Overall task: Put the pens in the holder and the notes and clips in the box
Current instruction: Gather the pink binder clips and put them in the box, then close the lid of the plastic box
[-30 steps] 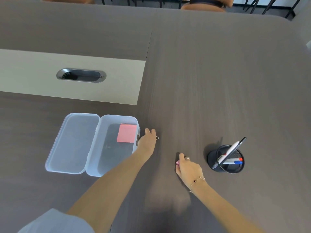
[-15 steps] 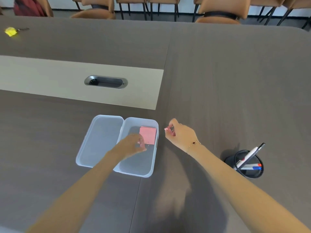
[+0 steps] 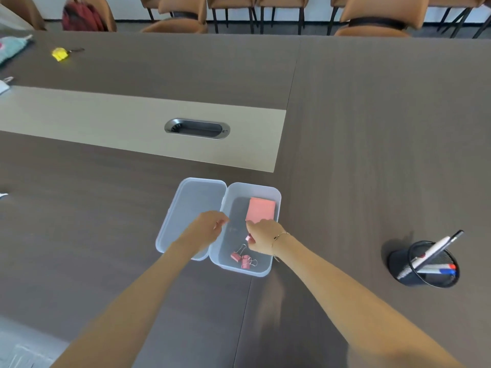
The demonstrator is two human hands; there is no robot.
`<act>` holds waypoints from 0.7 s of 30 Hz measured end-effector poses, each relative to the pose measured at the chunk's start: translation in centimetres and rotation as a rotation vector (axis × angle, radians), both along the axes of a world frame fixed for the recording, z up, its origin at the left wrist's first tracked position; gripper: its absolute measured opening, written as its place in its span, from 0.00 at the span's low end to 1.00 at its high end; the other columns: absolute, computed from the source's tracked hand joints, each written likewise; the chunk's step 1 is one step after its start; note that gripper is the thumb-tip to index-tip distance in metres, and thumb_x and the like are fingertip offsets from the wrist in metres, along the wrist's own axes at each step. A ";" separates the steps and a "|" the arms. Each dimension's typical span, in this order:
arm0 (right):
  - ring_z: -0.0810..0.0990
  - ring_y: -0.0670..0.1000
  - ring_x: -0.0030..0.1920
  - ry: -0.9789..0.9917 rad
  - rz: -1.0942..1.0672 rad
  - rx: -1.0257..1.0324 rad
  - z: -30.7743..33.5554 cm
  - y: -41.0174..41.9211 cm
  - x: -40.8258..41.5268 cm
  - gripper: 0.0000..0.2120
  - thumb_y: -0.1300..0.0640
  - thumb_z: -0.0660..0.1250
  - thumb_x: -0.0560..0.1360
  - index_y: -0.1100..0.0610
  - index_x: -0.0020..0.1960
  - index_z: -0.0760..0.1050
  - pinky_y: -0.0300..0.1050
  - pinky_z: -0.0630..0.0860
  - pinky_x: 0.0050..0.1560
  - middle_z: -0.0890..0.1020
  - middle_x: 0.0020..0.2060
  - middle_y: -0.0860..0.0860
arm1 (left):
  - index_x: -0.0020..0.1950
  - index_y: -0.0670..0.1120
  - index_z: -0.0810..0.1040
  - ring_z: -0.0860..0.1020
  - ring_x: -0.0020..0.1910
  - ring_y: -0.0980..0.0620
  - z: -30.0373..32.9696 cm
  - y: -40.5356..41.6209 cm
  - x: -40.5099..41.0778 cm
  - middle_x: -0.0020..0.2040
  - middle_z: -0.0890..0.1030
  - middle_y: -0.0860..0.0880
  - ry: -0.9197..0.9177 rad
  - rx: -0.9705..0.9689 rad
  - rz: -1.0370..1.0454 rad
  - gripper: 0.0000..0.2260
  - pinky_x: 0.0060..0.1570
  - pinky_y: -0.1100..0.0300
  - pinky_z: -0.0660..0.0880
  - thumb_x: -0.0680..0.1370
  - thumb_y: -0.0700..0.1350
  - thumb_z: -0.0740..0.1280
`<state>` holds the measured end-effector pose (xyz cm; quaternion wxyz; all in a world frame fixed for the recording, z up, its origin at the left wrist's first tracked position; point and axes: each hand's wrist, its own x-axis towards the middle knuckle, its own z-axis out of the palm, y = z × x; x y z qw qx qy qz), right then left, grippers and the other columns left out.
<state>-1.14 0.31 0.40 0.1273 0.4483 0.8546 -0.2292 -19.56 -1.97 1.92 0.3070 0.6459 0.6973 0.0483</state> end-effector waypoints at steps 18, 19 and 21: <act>0.61 0.56 0.72 0.402 -0.515 0.090 -1.1 -2.0 2.6 0.31 0.68 0.61 0.73 0.57 0.73 0.55 0.44 0.75 0.60 0.53 0.75 0.55 | 0.77 0.45 0.53 0.59 0.73 0.37 -1.1 0.8 -6.5 0.73 0.63 0.37 0.107 -0.153 0.751 0.36 0.71 0.41 0.61 0.75 0.55 0.65; 0.63 0.56 0.70 0.445 -0.569 0.063 -1.2 -2.1 2.5 0.33 0.68 0.61 0.73 0.56 0.74 0.52 0.42 0.74 0.59 0.54 0.75 0.54 | 0.77 0.44 0.51 0.61 0.72 0.36 -1.1 0.8 -6.8 0.72 0.65 0.37 0.074 -0.201 0.779 0.36 0.70 0.41 0.63 0.76 0.55 0.65; 0.69 0.56 0.64 0.500 -0.664 -0.042 -1.2 -2.3 2.3 0.35 0.67 0.59 0.75 0.53 0.75 0.47 0.44 0.75 0.58 0.55 0.74 0.54 | 0.77 0.44 0.51 0.67 0.69 0.36 -1.0 0.7 -7.0 0.70 0.69 0.38 0.003 -0.251 0.795 0.35 0.65 0.45 0.69 0.77 0.54 0.63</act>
